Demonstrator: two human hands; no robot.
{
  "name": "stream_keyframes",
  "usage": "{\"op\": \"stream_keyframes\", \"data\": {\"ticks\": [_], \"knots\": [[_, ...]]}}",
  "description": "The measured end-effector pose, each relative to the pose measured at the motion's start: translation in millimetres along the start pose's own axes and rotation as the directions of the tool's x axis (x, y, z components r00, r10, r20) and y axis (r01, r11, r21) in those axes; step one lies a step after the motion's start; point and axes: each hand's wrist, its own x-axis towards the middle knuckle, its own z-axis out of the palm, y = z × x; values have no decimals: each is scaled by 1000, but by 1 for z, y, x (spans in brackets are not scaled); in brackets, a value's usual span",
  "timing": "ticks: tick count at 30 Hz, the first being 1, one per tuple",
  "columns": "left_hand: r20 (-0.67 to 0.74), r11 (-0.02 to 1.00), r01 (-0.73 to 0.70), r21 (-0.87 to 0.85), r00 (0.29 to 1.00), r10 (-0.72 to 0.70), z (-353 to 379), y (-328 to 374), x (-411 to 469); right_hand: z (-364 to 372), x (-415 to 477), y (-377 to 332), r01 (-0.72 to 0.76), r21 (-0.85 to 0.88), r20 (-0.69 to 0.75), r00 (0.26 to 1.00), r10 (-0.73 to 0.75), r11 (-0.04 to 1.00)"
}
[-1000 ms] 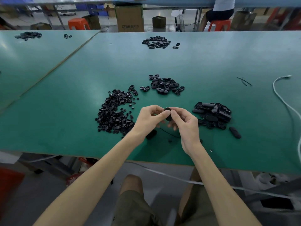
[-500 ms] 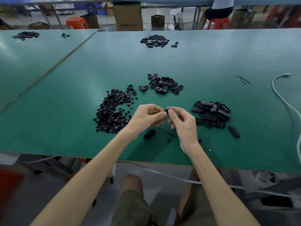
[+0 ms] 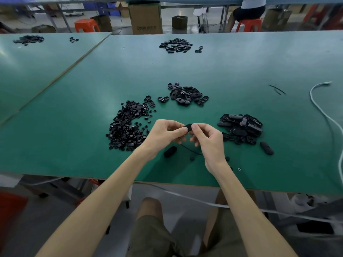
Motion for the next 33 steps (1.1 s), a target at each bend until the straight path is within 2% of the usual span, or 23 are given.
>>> {"op": "stream_keyframes", "data": {"ticks": [7, 12, 16, 26, 33], "knots": [[3, 1000, 19, -8, 1000, -19, 0, 3, -1, 0, 0, -1, 2, -22, 29, 1000, -1, 1000], [-82, 996, 27, 82, 996, -20, 9, 6, -1, 0, -1, 0, 11, -54, 25, 1000, -10, 998], [-94, 993, 34, 111, 995, -23, 11, 8, 1, 0, -1, 0, 12, -62, 14, 1000, -11, 998], [-15, 1000, -10, 10, 1000, 10, 2, 3, 1, 1, 0, 0, 8, -11, -5, 1000, -8, 1000], [-119, 971, -66, 231, 988, 96, 13, 10, 6, 1, 0, 0, 1, -14, -37, 999, -2, 1000]]}}
